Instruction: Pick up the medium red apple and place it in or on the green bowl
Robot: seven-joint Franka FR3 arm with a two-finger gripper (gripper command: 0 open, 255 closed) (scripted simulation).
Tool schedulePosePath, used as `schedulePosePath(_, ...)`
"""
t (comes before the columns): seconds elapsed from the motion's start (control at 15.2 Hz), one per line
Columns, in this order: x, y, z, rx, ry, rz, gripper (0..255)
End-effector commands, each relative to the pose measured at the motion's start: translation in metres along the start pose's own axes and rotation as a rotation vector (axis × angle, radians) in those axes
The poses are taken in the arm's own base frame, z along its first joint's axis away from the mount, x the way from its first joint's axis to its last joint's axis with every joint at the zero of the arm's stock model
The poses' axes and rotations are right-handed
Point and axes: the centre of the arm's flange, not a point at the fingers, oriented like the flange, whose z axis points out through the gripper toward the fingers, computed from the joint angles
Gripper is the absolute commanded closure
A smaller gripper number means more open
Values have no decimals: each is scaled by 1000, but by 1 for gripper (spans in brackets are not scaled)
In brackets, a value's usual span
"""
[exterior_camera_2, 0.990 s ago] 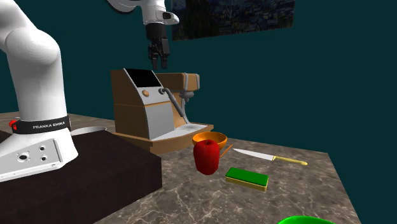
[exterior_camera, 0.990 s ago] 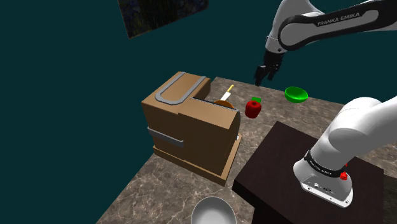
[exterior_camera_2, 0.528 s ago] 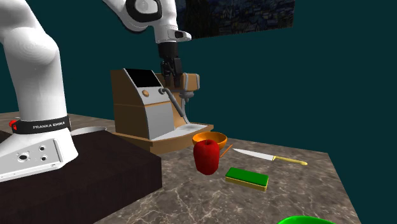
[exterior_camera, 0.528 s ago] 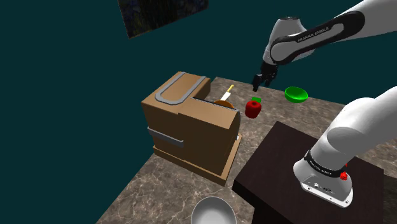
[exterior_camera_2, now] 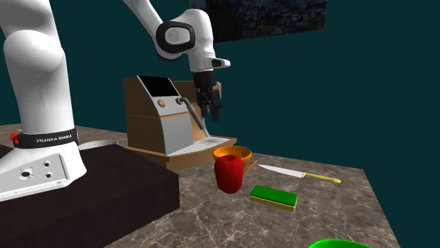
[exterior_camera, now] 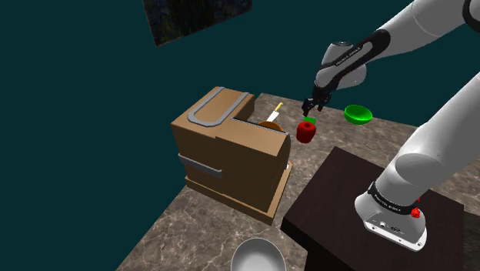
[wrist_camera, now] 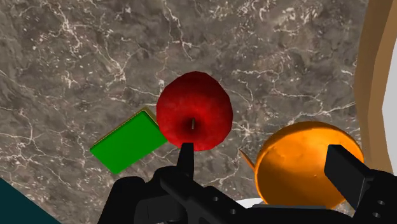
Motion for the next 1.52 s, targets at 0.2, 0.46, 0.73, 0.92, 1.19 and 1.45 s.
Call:
schedulePosePath(0.2, 19, 34, 52, -10, 23, 47, 0)
schedulePosePath(0.46, 28, 50, 81, -14, 33, 69, 0)
schedulePosePath(0.73, 28, 50, 102, -14, 33, 69, 0)
schedulePosePath(0.92, 29, 50, 116, -14, 33, 69, 0)
schedulePosePath(1.19, 29, 50, 116, -14, 33, 69, 0)
schedulePosePath(1.45, 29, 50, 116, -14, 33, 69, 255)
